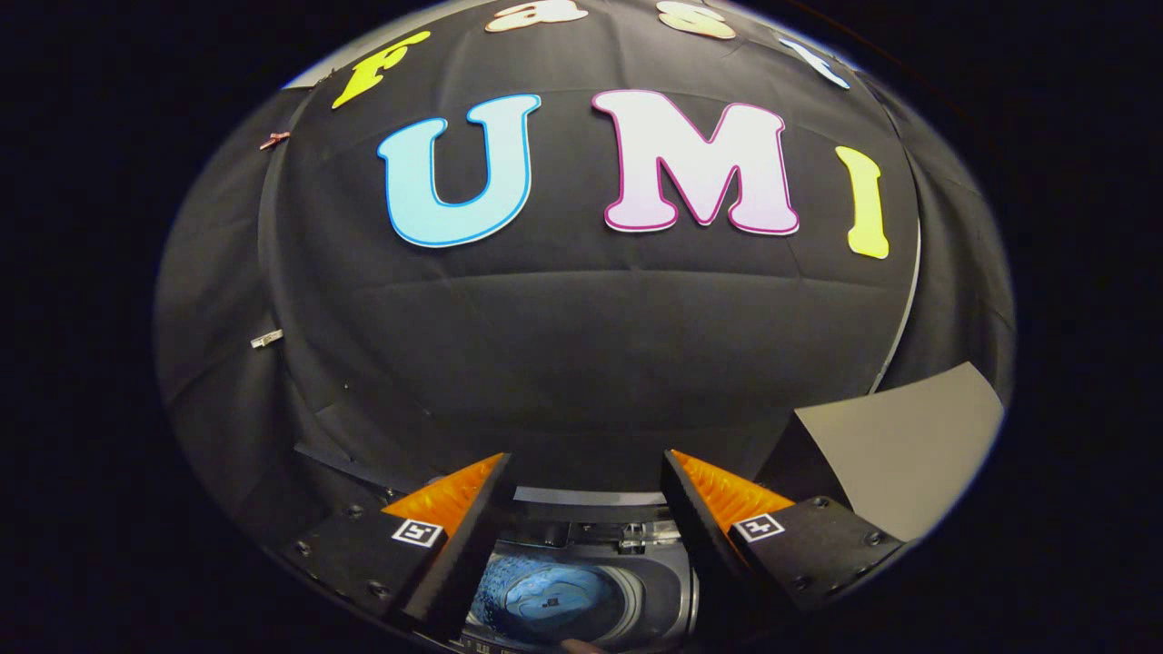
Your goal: Put the clothes into the washing machine and then close the washing machine lid.
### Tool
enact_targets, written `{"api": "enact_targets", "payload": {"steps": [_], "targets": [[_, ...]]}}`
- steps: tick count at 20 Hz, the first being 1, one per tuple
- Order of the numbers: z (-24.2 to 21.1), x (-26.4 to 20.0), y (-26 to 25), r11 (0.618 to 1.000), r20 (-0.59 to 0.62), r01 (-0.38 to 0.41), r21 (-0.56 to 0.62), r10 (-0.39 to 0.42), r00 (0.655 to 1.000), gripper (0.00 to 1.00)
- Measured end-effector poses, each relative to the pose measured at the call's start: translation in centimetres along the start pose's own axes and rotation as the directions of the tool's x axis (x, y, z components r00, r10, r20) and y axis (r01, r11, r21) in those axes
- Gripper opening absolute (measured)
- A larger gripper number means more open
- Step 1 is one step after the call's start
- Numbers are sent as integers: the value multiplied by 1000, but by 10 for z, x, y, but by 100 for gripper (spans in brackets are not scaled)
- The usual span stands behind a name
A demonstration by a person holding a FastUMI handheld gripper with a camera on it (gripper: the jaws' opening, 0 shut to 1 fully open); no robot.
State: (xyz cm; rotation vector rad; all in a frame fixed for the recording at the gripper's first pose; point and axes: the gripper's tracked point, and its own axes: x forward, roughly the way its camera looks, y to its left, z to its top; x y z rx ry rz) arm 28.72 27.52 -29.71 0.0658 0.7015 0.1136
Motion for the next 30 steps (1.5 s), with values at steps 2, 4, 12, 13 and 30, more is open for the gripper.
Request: {"api": "enact_targets", "payload": {"steps": [2, 4, 12, 13, 30], "targets": [[-12, -13, 1, 1000, -32, -1, -2, 1, 999, 100], [-25, -25, 0, 1000, -65, -2, 10, 3, 998, 99], [-63, -24, -4, 999, -209, 36, 20, -31, 977, 99], [-56, -24, -2, 999, -184, 27, 19, -23, 983, 99], [31, -130, 30, 986, 141, -165, -12, 165, 976, 99]]}}
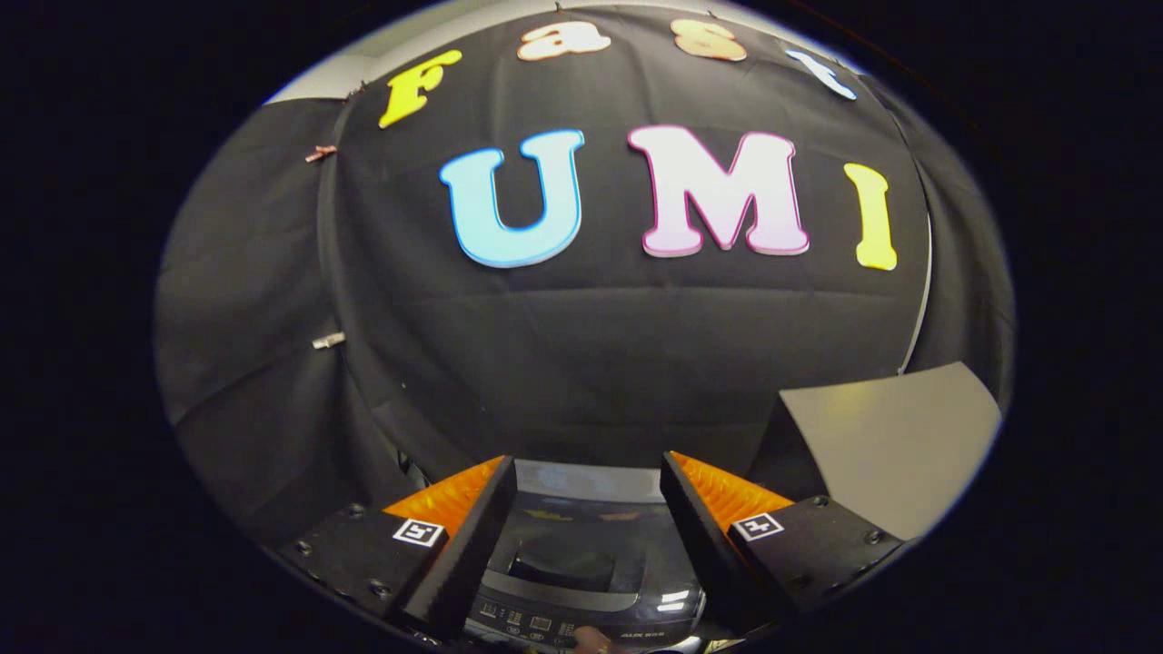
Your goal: Put the clothes into the washing machine and then close the washing machine lid.
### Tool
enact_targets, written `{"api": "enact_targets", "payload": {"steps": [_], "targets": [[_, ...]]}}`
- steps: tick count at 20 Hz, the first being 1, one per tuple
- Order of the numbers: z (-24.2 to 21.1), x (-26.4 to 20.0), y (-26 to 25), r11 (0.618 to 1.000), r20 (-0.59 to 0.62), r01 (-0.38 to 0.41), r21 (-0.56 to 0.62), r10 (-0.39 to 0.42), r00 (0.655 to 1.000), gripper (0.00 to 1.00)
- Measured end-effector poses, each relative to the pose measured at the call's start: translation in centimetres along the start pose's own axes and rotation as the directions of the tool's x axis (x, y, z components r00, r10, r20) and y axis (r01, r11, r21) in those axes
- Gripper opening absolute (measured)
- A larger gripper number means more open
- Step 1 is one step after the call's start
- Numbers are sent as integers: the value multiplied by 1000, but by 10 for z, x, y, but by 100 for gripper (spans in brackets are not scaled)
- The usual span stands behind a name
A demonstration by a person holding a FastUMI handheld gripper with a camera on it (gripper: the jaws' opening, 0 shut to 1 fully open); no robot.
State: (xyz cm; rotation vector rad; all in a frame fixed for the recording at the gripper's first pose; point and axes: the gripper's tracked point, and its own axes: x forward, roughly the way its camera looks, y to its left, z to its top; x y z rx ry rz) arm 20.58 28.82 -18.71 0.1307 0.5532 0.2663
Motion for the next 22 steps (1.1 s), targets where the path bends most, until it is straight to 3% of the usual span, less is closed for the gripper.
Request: {"api": "enact_targets", "payload": {"steps": [3, 10, 18, 22], "targets": [[36, -51, 0, 999, 118, -35, -12, 36, 992, 99], [70, -164, -19, 995, 302, -66, -70, 84, 950, 99], [59, -254, -84, 993, 356, 24, -118, 20, 934, 98], [61, -296, -120, 993, 416, 60, -99, -13, 909, 98]]}}
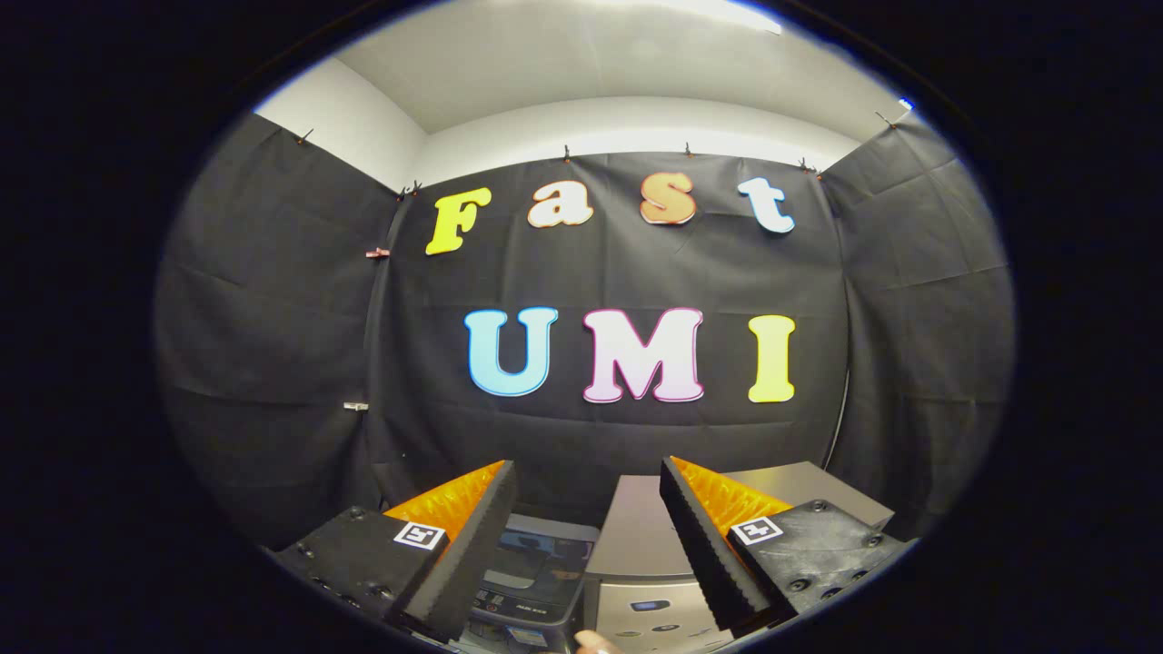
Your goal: Put the clothes into the washing machine and then close the washing machine lid.
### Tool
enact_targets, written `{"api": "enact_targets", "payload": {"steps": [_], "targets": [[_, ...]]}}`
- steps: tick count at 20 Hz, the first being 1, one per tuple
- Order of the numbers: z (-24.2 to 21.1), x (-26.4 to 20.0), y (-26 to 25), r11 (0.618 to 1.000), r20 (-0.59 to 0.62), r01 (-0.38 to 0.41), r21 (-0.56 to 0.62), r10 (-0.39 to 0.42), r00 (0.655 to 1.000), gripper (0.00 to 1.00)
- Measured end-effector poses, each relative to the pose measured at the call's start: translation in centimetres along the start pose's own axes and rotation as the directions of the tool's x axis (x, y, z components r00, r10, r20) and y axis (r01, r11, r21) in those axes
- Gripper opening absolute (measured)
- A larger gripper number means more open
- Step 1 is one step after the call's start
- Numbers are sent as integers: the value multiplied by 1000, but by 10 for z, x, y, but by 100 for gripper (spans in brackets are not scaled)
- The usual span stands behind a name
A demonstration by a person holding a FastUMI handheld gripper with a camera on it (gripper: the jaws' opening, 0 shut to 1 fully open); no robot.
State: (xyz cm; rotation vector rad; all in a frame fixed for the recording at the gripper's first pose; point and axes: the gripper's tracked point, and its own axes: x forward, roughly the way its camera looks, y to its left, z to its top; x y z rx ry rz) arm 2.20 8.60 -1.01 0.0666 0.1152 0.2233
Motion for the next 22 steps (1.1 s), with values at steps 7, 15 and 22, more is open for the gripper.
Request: {"api": "enact_targets", "payload": {"steps": [7, 15, 22], "targets": [[10, -43, -61, 994, 40, 104, -21, -103, 994, 98], [-4, -37, -68, 992, -18, 123, -27, -123, 992, 98], [1, -30, -66, 993, -6, 121, -11, -121, 993, 98]]}}
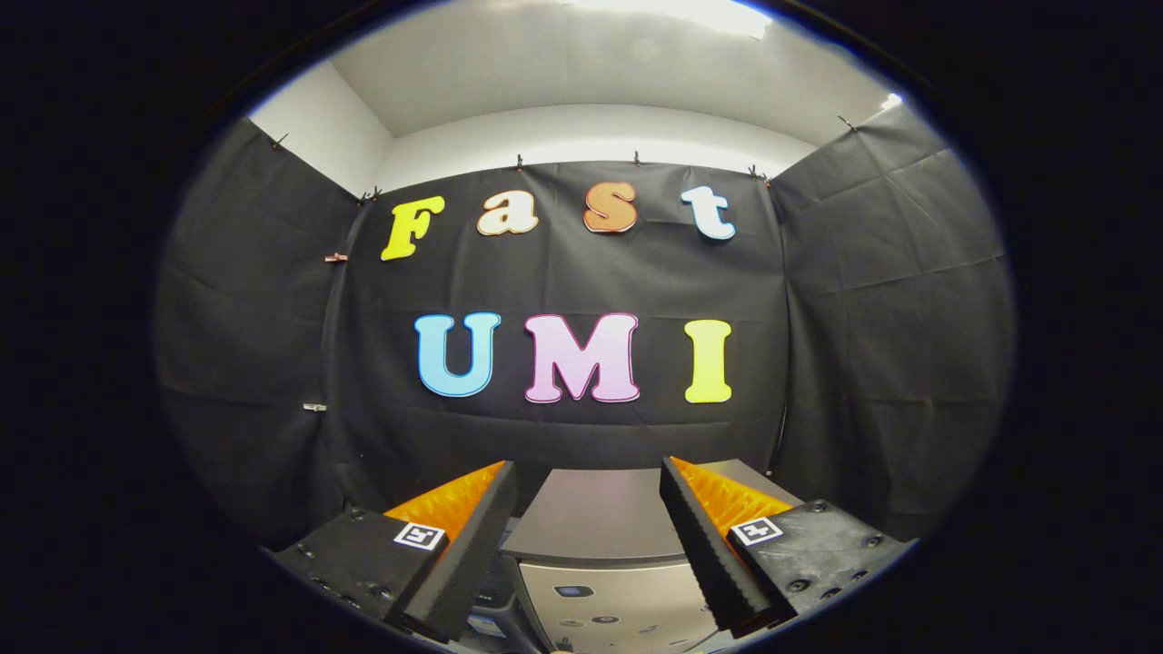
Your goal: Put the clothes into the washing machine and then close the washing machine lid.
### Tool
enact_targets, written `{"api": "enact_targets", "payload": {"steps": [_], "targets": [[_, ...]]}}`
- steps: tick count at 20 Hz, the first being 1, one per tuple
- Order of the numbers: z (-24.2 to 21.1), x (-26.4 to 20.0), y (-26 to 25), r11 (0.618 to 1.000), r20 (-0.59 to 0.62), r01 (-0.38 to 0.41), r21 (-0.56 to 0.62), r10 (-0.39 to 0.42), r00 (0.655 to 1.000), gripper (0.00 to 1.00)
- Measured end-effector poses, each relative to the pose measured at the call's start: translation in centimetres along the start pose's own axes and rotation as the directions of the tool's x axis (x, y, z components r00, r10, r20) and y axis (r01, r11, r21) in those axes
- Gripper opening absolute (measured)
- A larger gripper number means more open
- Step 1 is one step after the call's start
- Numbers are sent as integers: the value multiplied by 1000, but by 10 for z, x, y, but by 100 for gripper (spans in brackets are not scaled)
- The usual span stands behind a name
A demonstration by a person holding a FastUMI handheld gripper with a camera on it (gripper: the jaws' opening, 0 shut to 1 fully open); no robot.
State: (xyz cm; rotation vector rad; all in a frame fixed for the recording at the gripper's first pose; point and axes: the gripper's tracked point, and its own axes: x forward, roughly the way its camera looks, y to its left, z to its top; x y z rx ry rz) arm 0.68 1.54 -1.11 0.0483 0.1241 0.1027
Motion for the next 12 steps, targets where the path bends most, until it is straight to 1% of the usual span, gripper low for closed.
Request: {"api": "enact_targets", "payload": {"steps": [12], "targets": [[4, -1, -2, 1000, 7, 6, -15, -6, 1000, 98]]}}
